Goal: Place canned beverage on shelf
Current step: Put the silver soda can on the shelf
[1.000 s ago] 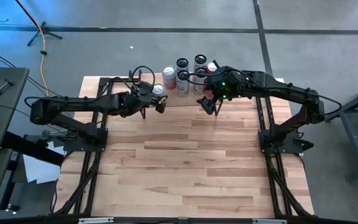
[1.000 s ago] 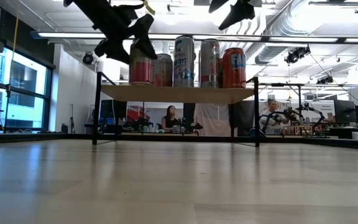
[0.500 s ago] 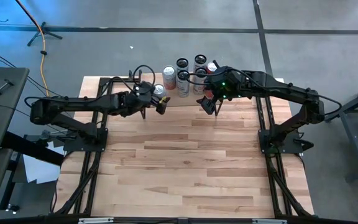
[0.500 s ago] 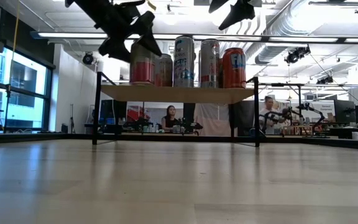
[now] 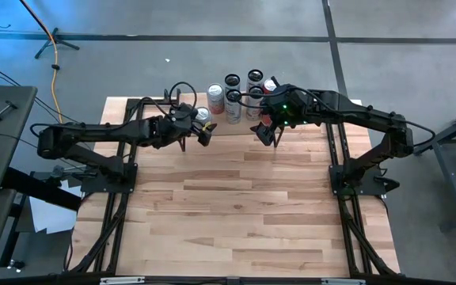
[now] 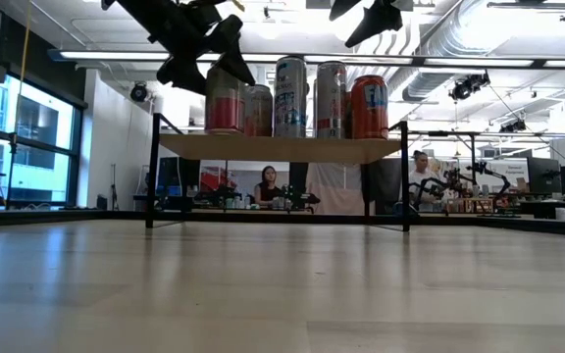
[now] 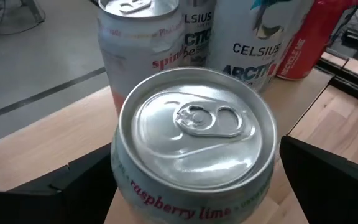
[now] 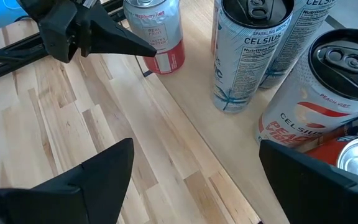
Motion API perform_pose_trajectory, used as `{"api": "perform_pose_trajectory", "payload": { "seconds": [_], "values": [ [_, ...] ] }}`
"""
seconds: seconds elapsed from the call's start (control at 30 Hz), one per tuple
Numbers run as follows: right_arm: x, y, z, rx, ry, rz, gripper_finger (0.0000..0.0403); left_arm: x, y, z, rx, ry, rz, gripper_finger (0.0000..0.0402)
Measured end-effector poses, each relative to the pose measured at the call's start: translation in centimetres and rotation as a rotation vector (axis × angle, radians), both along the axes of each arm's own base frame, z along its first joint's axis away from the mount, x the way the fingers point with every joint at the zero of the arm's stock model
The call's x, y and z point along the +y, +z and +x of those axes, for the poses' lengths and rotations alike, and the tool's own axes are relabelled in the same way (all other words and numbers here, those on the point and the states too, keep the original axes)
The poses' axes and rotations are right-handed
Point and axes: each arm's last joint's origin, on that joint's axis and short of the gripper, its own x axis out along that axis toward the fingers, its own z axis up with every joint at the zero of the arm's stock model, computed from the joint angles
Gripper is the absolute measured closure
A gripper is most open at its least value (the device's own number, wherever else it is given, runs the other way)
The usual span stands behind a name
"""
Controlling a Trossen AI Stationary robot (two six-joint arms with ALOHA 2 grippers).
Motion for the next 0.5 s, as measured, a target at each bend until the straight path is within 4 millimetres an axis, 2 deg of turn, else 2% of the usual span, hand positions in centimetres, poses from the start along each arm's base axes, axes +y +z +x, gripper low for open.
{"api": "perform_pose_trajectory", "payload": {
  "seconds": [0.27,0.5],
  "values": [
    [0.0,0.0,0.0,0.001,-0.002,-0.002,0.0068,-0.1,1.8,-1.6,0.019,-0.046,0.09,0.0016],
    [0.0,0.0,0.0,-0.003,-0.009,0.006,0.0068,-0.5,4.1,-3.7,-0.061,-0.055,0.138,0.0016]
  ]
}}
